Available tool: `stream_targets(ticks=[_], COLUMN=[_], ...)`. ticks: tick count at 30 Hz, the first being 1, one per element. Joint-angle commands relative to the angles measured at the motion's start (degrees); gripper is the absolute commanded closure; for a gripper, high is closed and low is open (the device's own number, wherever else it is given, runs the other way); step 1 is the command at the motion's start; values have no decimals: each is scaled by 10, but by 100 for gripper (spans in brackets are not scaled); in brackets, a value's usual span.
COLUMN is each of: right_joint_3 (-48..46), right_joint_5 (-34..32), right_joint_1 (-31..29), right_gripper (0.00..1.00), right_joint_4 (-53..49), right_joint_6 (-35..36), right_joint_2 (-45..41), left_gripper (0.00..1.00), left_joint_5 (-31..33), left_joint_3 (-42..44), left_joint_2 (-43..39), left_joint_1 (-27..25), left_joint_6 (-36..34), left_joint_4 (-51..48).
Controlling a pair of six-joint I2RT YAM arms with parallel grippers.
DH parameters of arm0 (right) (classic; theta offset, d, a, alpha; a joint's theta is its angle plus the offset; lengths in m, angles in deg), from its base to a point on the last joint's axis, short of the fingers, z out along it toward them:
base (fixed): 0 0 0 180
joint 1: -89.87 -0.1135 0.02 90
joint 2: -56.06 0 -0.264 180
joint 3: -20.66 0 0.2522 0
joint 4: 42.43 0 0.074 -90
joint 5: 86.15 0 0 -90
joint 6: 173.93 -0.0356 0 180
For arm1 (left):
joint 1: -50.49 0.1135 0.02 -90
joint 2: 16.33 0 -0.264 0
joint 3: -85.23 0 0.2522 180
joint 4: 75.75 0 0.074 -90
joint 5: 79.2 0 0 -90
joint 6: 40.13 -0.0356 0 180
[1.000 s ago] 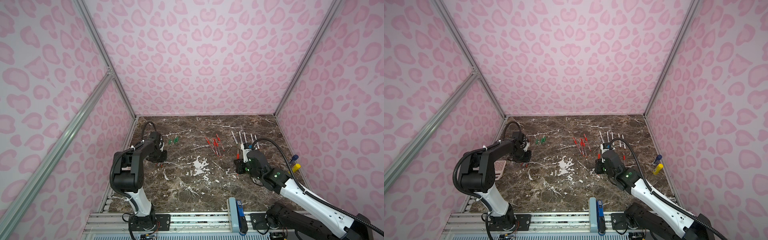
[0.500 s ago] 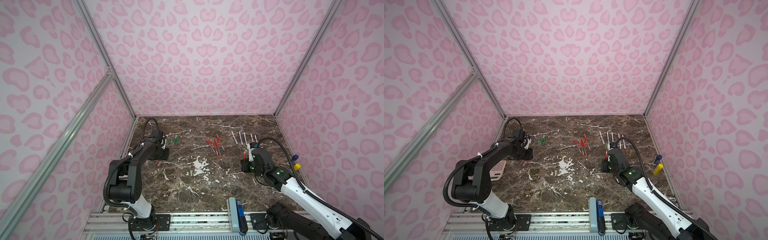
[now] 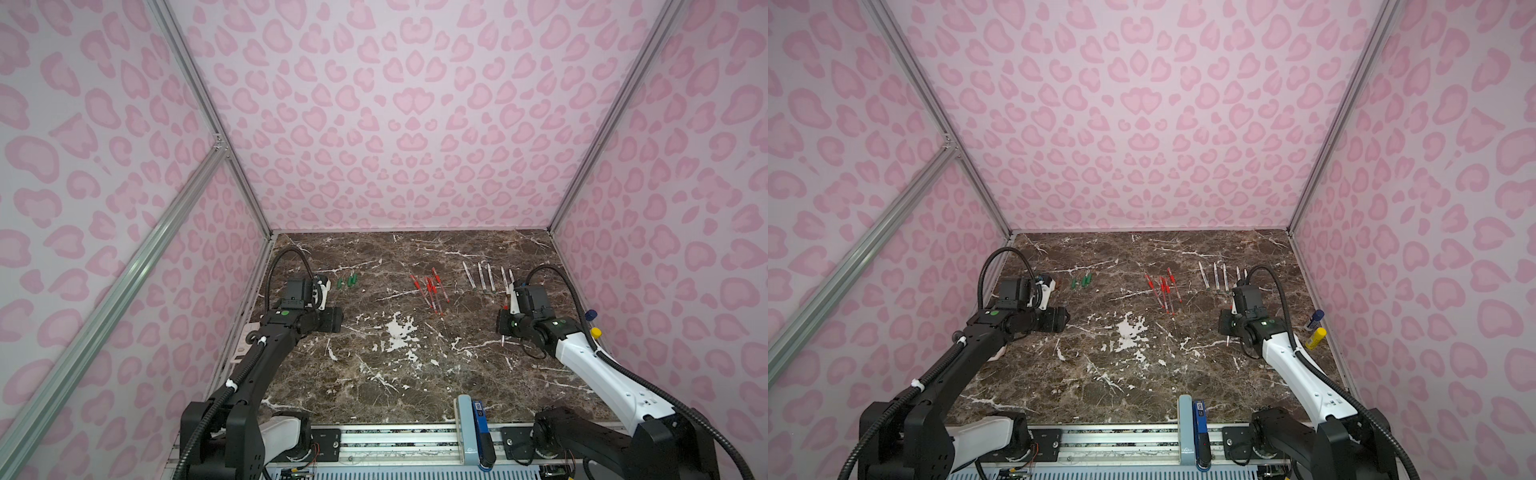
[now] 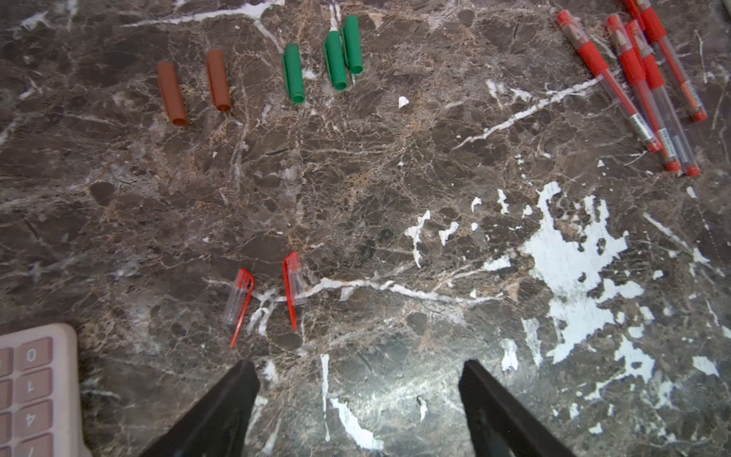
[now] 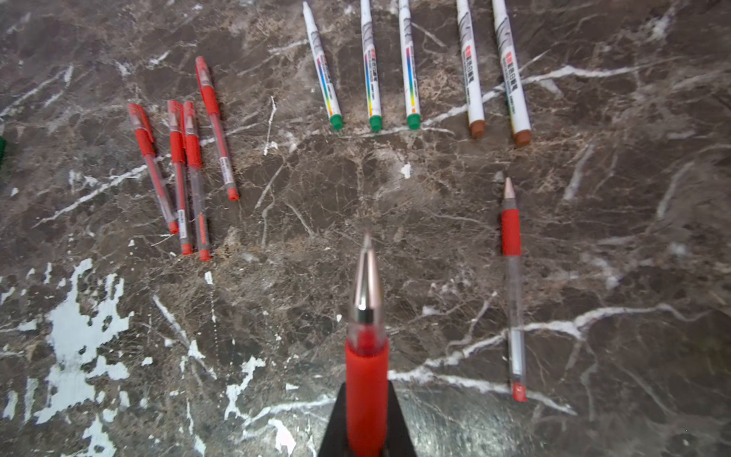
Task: Open the pen caps
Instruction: 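Carry the uncapped pen toward the markers while the left gripper lowers the cap, then lay the uncapped red pen beside the other uncapped red pen and open the right gripper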
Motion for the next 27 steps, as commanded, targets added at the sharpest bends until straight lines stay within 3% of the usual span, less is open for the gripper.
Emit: stream_targets(ticks=[1,9,18,27], right_joint_3=[14,63,82,100], right_joint_5=[-3,-23,-45,-30], right_joint_1=[23,49,74,101], right_gripper=[100,100,98,94], right_joint_4=[-9,-36,-30,3], right_joint_6=[36,89,133,127], right_joint_2=[36,139,220,275], left_gripper=[9,2,0,0], left_joint_5=[-26,-42,-44,-47], left_joint_3=[15,15,14,16], left_joint_2=[-26,-61,-72,-65], left_joint_1=[19,64,75,79], left_joint_6=[-4,9,12,11], left_joint_4=[46,47,47,53])
